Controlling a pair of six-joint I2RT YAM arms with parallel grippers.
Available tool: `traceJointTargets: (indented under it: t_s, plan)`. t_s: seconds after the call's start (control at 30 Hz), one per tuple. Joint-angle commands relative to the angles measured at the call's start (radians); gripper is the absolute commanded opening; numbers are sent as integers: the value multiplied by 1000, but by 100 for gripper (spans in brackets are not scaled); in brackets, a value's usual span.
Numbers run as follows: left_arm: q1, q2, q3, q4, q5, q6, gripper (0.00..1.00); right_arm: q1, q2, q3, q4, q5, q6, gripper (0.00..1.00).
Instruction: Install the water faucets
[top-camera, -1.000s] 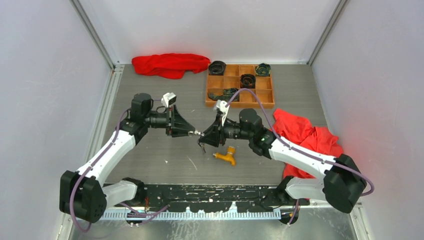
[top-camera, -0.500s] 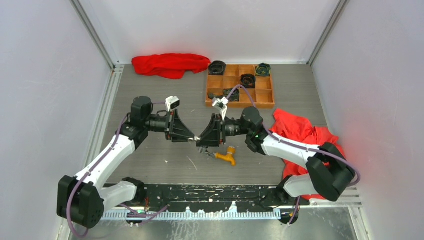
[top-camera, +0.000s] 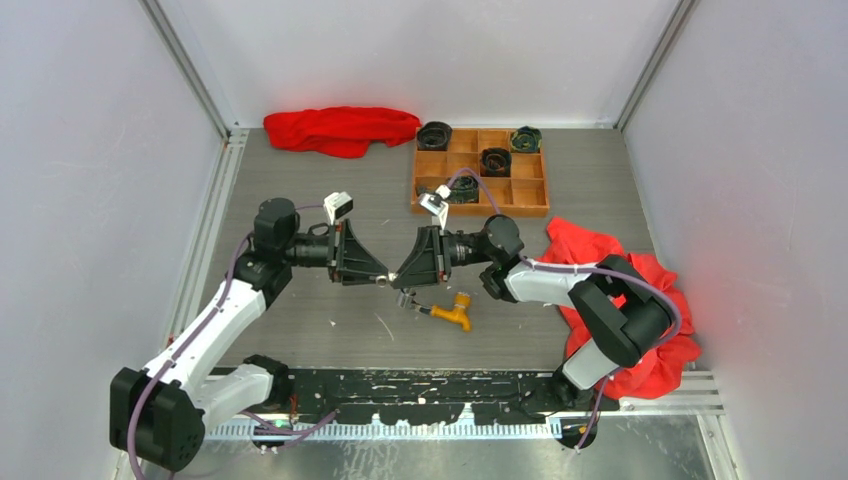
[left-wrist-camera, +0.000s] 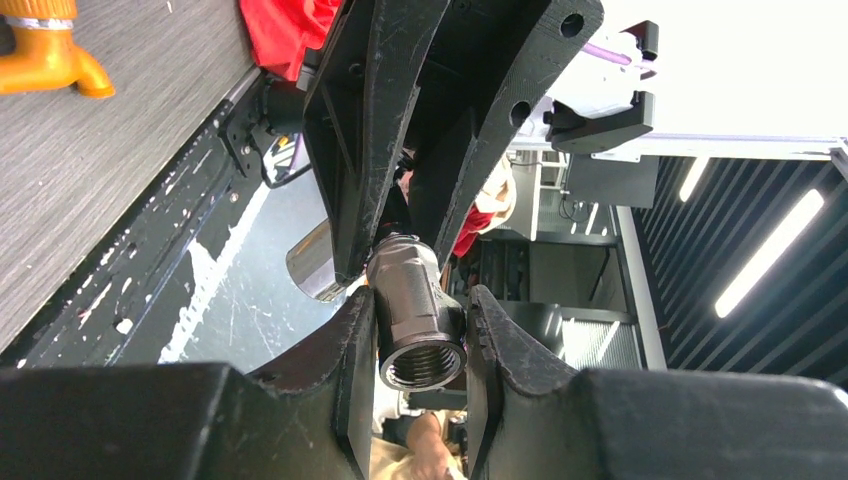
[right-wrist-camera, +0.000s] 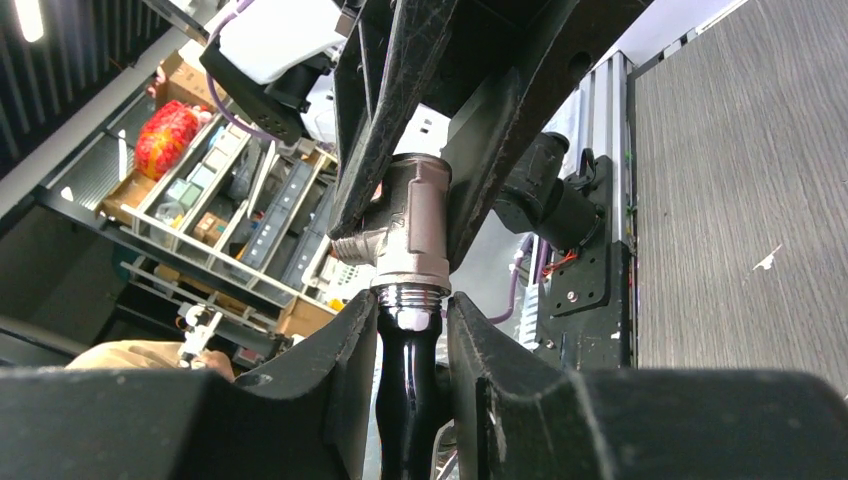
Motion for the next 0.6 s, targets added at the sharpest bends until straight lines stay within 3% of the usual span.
traceJointTargets:
  t_s: [0.0, 0.2, 0.27, 0.57]
  plan:
    - [12, 19, 13, 177, -156, 32, 0, 23, -18, 18, 143, -20, 99, 7]
    - [14, 23, 3, 182, -176, 14, 0, -1, -38, 2, 134, 6, 70, 54]
    - [16, 20, -2, 186, -189, 8, 0, -1, -52, -8, 119, 14, 44, 64]
    - [24, 19, -39, 249, -221, -51, 0, -2, -61, -30, 52, 34, -7, 73]
